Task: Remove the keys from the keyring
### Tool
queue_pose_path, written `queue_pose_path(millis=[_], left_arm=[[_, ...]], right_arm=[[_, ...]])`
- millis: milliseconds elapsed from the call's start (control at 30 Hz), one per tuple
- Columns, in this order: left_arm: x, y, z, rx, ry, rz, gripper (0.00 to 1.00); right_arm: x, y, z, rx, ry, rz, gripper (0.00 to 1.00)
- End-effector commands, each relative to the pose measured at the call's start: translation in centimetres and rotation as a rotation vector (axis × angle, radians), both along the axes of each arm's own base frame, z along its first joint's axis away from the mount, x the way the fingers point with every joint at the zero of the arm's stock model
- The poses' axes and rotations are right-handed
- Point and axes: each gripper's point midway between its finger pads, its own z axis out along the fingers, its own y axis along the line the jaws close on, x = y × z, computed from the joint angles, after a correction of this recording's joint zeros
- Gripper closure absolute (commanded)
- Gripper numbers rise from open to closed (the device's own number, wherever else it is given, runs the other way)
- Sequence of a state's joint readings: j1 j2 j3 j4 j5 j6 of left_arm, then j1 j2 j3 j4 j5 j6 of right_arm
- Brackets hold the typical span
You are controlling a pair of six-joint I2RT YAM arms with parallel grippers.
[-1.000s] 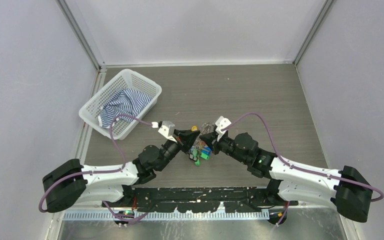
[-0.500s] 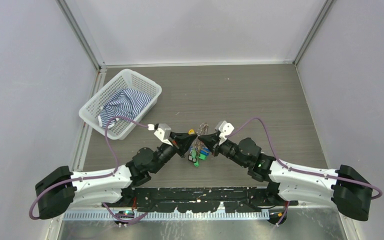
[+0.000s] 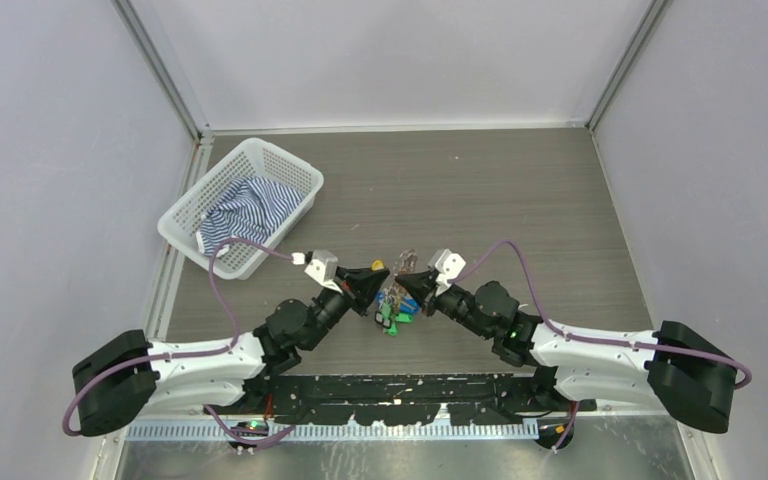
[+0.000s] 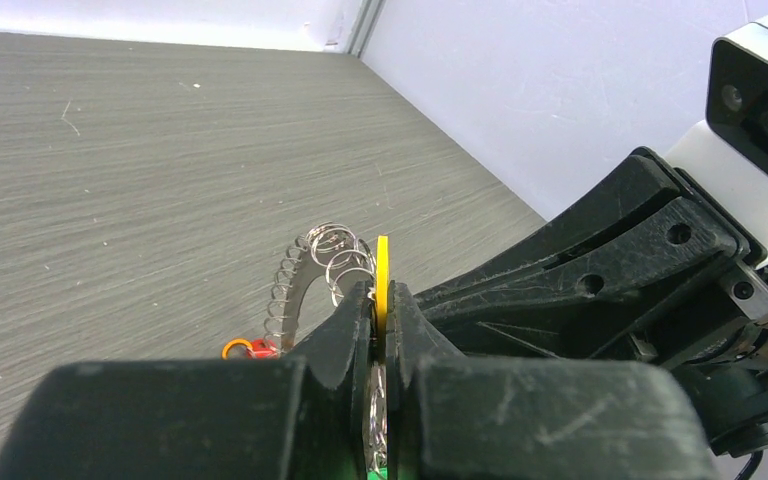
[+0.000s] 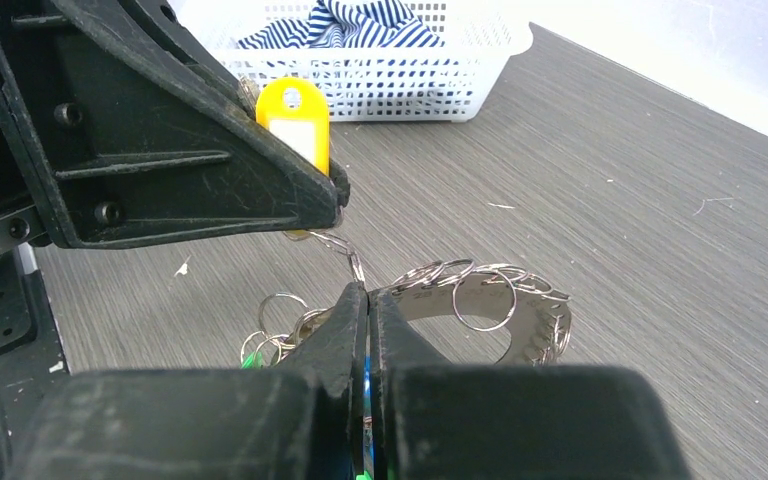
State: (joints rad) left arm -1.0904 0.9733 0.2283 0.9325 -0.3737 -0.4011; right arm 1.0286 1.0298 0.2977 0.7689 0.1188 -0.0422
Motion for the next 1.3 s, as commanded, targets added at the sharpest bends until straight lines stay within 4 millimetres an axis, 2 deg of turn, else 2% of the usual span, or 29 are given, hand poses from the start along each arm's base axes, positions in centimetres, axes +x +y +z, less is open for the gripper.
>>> queue_pose_path(millis=[0,233,433,567,733,967,1100,1267], left_arm=[[2.0,2.4,-1.7,0.039,-0.001,0.136,1.00],[2.1,2.1,-1.5,0.024,-0.002,0.120,1.00],[1.1,0.0,-0.2,0.092,-0.084,0.002,1.00],[0.5,-1.1,0.0,0.142,-0.117,-0.061,1.00],[0.3,-2.1,0.0,0.179,-0.138,-0.102,1.00],[-0.3,-3.6,0.8,0.183,-0.167,-0.174,1.00],[-0.6,-3.8,1.3,0.168,-0.173,-0.190,1.00],[-1.2,-4.0,1.0,0.172,-0.166,-0.226,1.00]], right_arm=[[4.1,-4.0,4.3,0.149,-0.073,-0.288,0.99],[4.3,-4.2,3.6,0.174,0.005,-0.311,0.99],[4.3,-3.4,3.5,0.209,0.125,-0.277,0.99],[4.8,-3.5,4.3,0.239,0.194,-0.278,0.99],[4.1,-2.7,5.6,0.247,0.211,-0.212,0.99],[3.5,-1.9,6.2,0.227,0.242,-0.163,0.99],[3.6,-1.8,6.5,0.227,0.254,-0.164,0.99],[3.8,-2.0,7.2,0.276,0.288,-0.149,0.99]])
